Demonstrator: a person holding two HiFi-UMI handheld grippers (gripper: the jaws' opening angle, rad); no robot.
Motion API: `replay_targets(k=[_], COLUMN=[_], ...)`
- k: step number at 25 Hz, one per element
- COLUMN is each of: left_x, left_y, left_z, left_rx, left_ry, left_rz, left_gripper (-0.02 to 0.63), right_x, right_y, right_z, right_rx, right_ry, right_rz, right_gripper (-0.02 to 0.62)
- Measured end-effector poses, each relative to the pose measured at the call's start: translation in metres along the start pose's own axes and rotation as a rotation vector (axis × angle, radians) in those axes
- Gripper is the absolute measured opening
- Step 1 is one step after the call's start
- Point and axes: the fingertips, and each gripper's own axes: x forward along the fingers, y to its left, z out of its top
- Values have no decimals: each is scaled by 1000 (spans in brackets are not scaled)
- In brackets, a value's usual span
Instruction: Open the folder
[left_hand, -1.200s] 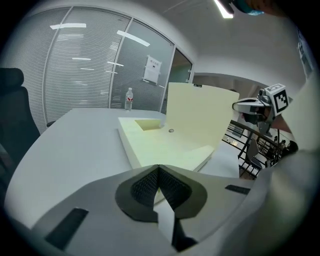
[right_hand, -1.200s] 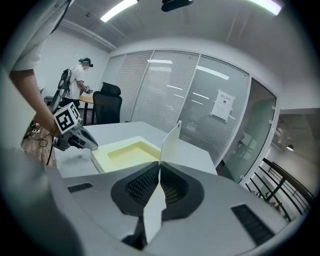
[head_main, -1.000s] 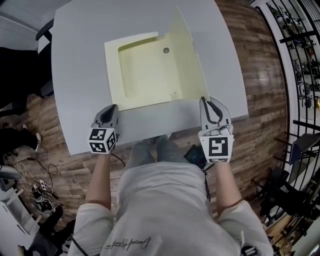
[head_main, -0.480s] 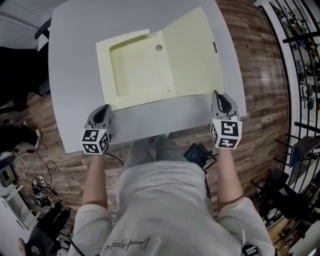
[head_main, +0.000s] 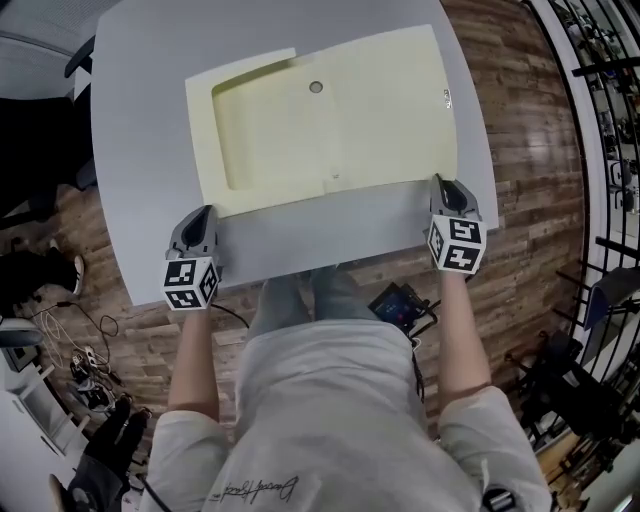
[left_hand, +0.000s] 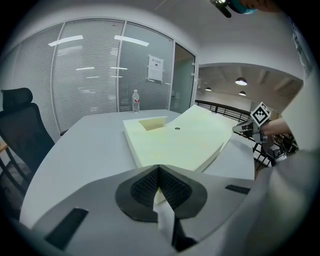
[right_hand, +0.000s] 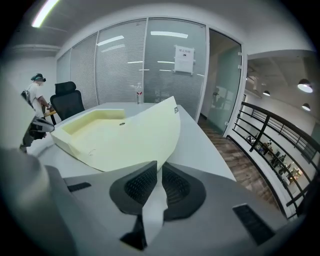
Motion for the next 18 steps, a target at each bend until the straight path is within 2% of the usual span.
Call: replay_targets(k=[7, 11, 18], left_x=[2, 2, 1], left_y=[5, 6, 7], left_z=[6, 5, 6], left_rx=[-4, -8, -9], left_ry=[-8, -7, -8], left_rz=[11, 14, 21], left_gripper=[9, 9, 9], right_x=[22, 33, 37], right_y=[-5, -7, -8], right_z=[-23, -35, -36], right_rx=[17, -1, -18], right_ry=[69, 121, 168], right_rz=[-8, -29, -87], right_gripper=[61, 91, 106])
